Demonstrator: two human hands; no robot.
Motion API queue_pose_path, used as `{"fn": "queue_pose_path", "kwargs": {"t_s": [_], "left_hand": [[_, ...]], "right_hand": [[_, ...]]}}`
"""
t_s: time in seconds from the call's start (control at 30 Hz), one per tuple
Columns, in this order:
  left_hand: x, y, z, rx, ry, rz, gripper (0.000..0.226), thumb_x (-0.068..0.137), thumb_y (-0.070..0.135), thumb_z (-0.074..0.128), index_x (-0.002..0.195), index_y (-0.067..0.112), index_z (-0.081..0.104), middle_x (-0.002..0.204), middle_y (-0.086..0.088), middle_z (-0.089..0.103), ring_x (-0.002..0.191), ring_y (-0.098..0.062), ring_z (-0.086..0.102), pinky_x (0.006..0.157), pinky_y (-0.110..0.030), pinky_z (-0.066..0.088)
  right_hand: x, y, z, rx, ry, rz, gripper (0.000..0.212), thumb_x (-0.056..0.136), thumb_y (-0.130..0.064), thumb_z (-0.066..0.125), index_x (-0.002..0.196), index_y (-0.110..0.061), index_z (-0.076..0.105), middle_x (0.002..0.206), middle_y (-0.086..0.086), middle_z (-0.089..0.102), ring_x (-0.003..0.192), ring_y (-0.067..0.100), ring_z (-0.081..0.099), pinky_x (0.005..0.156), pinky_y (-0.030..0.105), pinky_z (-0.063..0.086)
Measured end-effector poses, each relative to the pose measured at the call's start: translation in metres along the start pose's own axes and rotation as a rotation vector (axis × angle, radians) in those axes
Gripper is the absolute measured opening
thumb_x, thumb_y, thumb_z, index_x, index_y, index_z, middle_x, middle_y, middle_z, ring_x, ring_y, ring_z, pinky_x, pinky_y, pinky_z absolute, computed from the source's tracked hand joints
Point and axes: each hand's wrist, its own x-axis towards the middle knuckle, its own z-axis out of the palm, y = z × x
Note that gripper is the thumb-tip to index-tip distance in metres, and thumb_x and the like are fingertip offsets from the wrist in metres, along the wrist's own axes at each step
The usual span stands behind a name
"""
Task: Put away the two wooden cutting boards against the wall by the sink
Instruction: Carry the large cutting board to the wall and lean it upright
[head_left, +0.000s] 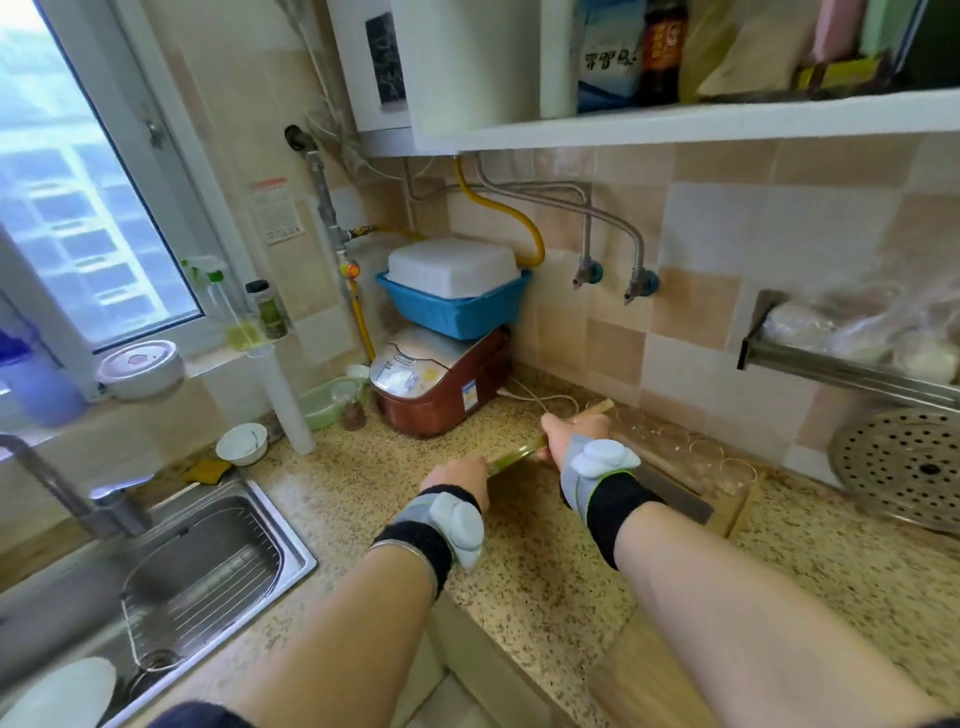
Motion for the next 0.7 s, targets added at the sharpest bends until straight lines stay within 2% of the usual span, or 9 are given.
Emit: {"fn": "queue_pose_path", "kwargs": {"t_s": [0.07,0.1,0.17,0.23,0.3,0.33,0.47,0.53,0.7], "left_hand": [[-0.002,0.0,-0.013,-0.001,0.064,-0.005,0.033,0.089,0.016,0.046,0.121,0.013,0.054,0.117,-0.011,0.063,0.104,-0.032,0.062,0.081,-0.039,0.053],[-0.002,0.0,-0.02,-0.004,0.091,-0.005,0.031,0.089,0.017,0.046,0.119,0.012,0.055,0.118,-0.011,0.063,0.105,-0.033,0.062,0.081,-0.038,0.052],[-0.001,0.001,-0.032,-0.005,0.13,-0.012,0.031,0.09,0.021,0.046,0.117,0.012,0.057,0.119,-0.012,0.063,0.107,-0.034,0.061,0.081,-0.037,0.05],[-0.001,0.002,-0.041,-0.008,0.153,-0.009,0.032,0.09,0.024,0.046,0.117,0.012,0.059,0.119,-0.013,0.063,0.107,-0.034,0.061,0.081,-0.036,0.05],[0.001,0.003,-0.049,-0.02,0.158,-0.005,0.033,0.09,0.026,0.046,0.116,0.012,0.06,0.119,-0.012,0.063,0.106,-0.034,0.061,0.082,-0.037,0.051],[0.002,0.003,-0.053,-0.031,0.161,-0.009,0.034,0.089,0.026,0.046,0.116,0.011,0.061,0.118,-0.012,0.063,0.106,-0.034,0.062,0.082,-0.037,0.051],[0.007,-0.005,-0.064,-0.116,0.186,-0.035,0.035,0.088,0.028,0.047,0.113,0.01,0.062,0.114,-0.012,0.065,0.103,-0.033,0.062,0.085,-0.037,0.054],[0.009,-0.009,-0.064,-0.163,0.19,-0.04,0.033,0.086,0.028,0.048,0.109,0.009,0.064,0.112,-0.012,0.066,0.1,-0.033,0.063,0.083,-0.036,0.054],[0.02,-0.025,-0.06,-0.225,0.192,-0.039,0.032,0.085,0.031,0.05,0.104,0.012,0.065,0.107,-0.011,0.068,0.095,-0.03,0.064,0.075,-0.032,0.052]], "right_hand": [[-0.001,-0.015,0.002,-0.018,0.01,-0.007,0.044,0.078,-0.048,0.059,0.055,-0.01,0.058,0.029,-0.01,0.054,0.045,0.016,0.055,0.075,0.032,0.049],[-0.001,-0.024,0.003,-0.021,0.008,-0.008,0.044,0.079,-0.049,0.057,0.056,-0.012,0.061,0.032,-0.01,0.057,0.049,0.016,0.056,0.077,0.032,0.049],[0.003,-0.041,0.006,-0.024,0.029,-0.033,0.048,0.08,-0.05,0.055,0.085,-0.004,0.067,0.05,-0.006,0.067,0.055,0.015,0.062,0.074,0.031,0.052],[0.006,-0.052,0.009,-0.029,0.056,-0.032,0.061,0.079,-0.053,0.053,0.115,-0.004,0.059,0.083,0.004,0.074,0.074,0.02,0.067,0.082,0.032,0.05],[0.009,-0.061,0.015,-0.087,0.061,-0.024,0.069,0.082,-0.056,0.051,0.127,-0.005,0.05,0.114,0.012,0.066,0.101,0.027,0.063,0.1,0.037,0.044],[0.01,-0.067,0.018,-0.119,0.068,-0.037,0.068,0.081,-0.055,0.052,0.127,-0.004,0.05,0.116,0.014,0.065,0.1,0.027,0.061,0.1,0.038,0.043],[0.011,-0.086,0.035,-0.056,0.091,-0.154,0.041,0.076,-0.036,0.061,0.101,-0.003,0.06,0.084,0.012,0.067,0.066,0.025,0.054,0.07,0.032,0.044],[0.007,-0.089,0.044,-0.031,0.087,-0.213,0.022,0.076,-0.024,0.062,0.084,-0.005,0.054,0.066,0.008,0.057,0.053,0.022,0.044,0.061,0.027,0.039],[0.006,-0.093,0.057,0.025,0.064,-0.25,0.017,0.078,-0.02,0.06,0.075,-0.008,0.049,0.066,0.01,0.054,0.054,0.024,0.044,0.06,0.028,0.04]]}}
